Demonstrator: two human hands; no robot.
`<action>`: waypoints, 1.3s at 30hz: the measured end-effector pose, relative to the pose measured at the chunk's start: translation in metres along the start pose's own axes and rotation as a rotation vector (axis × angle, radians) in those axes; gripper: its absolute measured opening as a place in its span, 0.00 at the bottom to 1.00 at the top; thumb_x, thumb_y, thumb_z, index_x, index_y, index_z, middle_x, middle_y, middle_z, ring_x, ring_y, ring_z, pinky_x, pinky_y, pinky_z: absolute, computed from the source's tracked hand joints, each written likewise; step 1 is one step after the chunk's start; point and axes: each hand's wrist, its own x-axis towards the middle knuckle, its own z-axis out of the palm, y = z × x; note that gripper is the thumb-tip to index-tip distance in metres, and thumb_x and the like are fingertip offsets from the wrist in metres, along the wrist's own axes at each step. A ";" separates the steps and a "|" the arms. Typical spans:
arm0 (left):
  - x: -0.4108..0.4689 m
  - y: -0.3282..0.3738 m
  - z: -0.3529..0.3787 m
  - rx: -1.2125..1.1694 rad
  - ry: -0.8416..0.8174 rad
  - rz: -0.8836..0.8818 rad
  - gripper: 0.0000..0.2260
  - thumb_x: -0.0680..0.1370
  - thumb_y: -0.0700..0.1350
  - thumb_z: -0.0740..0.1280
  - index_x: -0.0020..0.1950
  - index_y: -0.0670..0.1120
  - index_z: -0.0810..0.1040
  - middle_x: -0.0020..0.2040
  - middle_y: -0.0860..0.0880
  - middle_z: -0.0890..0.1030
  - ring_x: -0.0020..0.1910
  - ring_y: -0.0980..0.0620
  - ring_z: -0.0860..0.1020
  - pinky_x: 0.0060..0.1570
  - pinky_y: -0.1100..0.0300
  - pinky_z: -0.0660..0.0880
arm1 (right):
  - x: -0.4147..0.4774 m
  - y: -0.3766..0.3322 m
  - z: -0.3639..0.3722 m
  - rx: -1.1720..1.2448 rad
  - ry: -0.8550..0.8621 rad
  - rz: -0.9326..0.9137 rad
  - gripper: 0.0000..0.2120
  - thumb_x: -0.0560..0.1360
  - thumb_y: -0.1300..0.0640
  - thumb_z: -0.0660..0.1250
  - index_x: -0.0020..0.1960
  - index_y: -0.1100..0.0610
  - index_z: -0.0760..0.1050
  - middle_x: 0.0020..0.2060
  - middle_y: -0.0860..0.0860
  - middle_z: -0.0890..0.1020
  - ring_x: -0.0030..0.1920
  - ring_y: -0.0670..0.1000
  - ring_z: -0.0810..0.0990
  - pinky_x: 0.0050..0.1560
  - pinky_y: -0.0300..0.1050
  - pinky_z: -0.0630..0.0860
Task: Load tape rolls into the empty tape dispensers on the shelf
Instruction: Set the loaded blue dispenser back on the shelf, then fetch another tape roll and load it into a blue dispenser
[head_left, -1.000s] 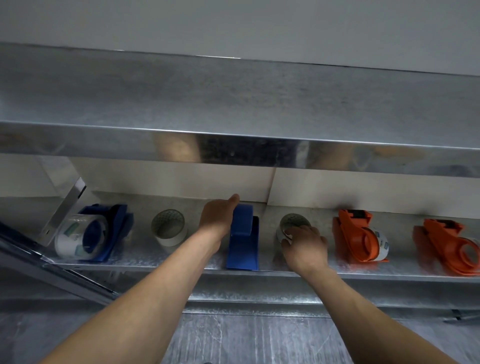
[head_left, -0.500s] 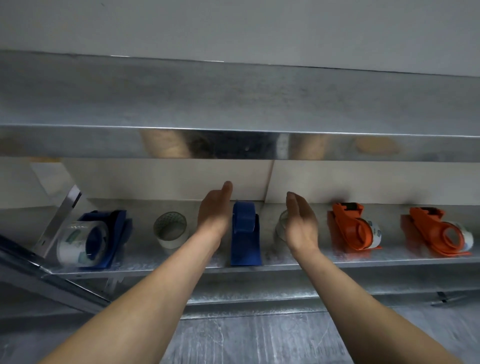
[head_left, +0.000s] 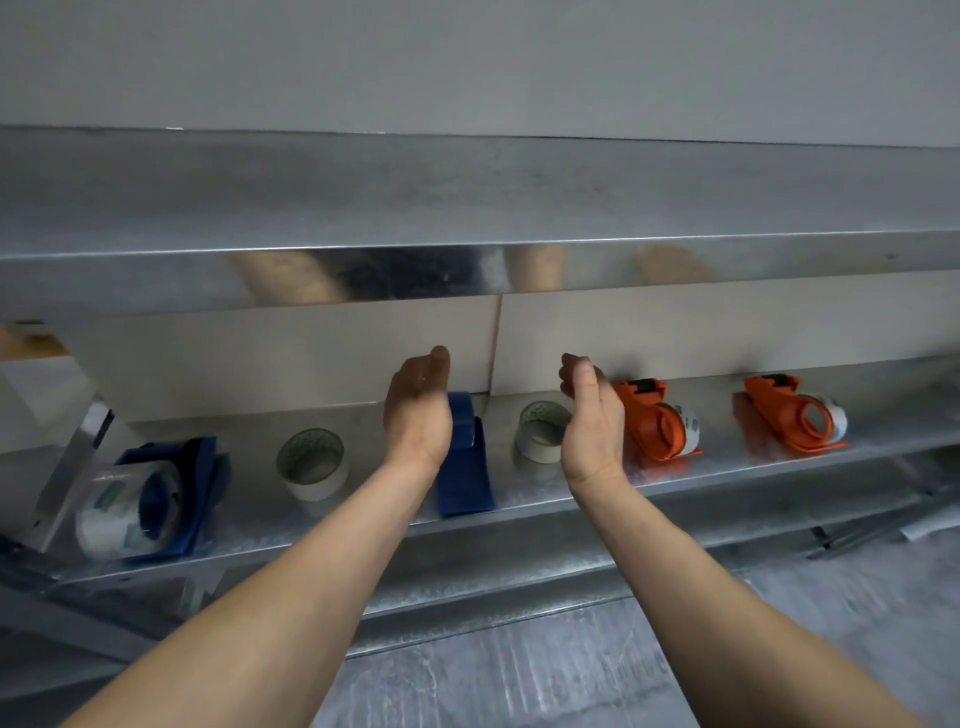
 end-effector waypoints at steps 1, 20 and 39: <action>-0.004 0.002 0.003 -0.011 -0.002 0.013 0.12 0.82 0.57 0.57 0.43 0.55 0.73 0.52 0.47 0.78 0.53 0.46 0.76 0.58 0.51 0.71 | -0.001 -0.002 -0.006 0.007 -0.001 -0.005 0.26 0.68 0.30 0.55 0.51 0.45 0.80 0.50 0.44 0.83 0.56 0.51 0.80 0.64 0.53 0.74; -0.166 0.054 0.177 -0.103 -0.133 0.253 0.14 0.83 0.52 0.57 0.43 0.48 0.76 0.41 0.55 0.74 0.39 0.68 0.71 0.40 0.77 0.65 | -0.005 -0.020 -0.245 0.126 0.101 -0.139 0.13 0.76 0.40 0.58 0.47 0.44 0.78 0.46 0.41 0.82 0.56 0.50 0.80 0.60 0.42 0.74; -0.276 0.096 0.394 -0.155 -0.635 0.313 0.37 0.72 0.60 0.69 0.77 0.52 0.62 0.76 0.53 0.65 0.74 0.58 0.64 0.72 0.58 0.64 | 0.028 -0.011 -0.476 0.058 0.375 -0.059 0.39 0.66 0.35 0.68 0.75 0.42 0.64 0.65 0.36 0.72 0.70 0.47 0.71 0.72 0.60 0.68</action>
